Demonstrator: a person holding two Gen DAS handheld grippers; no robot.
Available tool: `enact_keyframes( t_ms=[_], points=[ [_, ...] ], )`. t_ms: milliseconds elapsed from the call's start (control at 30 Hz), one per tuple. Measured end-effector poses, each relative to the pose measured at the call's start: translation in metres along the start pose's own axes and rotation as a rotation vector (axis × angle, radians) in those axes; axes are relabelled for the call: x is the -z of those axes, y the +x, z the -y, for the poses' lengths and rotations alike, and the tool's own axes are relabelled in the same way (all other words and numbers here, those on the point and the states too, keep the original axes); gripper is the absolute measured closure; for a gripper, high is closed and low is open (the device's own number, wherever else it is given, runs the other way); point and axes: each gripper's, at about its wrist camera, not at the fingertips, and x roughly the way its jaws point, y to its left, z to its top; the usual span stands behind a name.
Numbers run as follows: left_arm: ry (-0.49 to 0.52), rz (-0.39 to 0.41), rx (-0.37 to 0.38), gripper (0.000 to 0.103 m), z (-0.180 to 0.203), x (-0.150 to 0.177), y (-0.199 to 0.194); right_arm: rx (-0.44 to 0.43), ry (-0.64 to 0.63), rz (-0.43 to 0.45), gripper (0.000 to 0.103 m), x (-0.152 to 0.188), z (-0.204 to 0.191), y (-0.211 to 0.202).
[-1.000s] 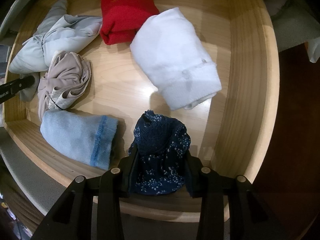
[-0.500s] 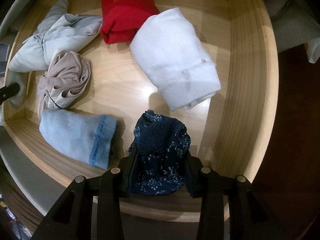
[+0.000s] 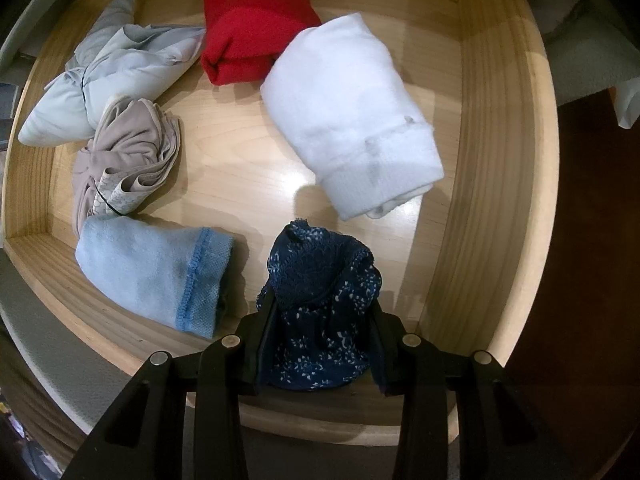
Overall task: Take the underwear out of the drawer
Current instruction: 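Carry the grey knit item into the white box and open the left gripper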
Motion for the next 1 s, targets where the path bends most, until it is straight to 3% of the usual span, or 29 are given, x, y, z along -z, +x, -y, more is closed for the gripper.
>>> enact_keyframes(
  t_ms=[300, 500, 733, 900, 1000],
  points=[
    [0.035, 0.182, 0.041, 0.075, 0.004, -0.033, -0.094, 0.001, 0.0, -0.001, 0.066, 0.0, 0.0, 0.0],
    [0.069, 0.313, 0.029, 0.075, 0.018, -0.088, -0.141, 0.001, 0.003, -0.004, 0.066, 0.001, -0.001, 0.0],
    [0.084, 0.374, 0.074, 0.075, 0.034, -0.154, -0.136, -0.001, 0.015, -0.007, 0.066, 0.0, 0.0, 0.0],
    [0.098, 0.33, 0.081, 0.075, 0.045, -0.187, -0.094, 0.006, 0.013, -0.009, 0.065, -0.001, -0.002, 0.001],
    [0.113, 0.273, 0.037, 0.075, 0.051, -0.194, -0.063, 0.0, 0.01, -0.008, 0.065, 0.0, -0.001, 0.0]
  ],
)
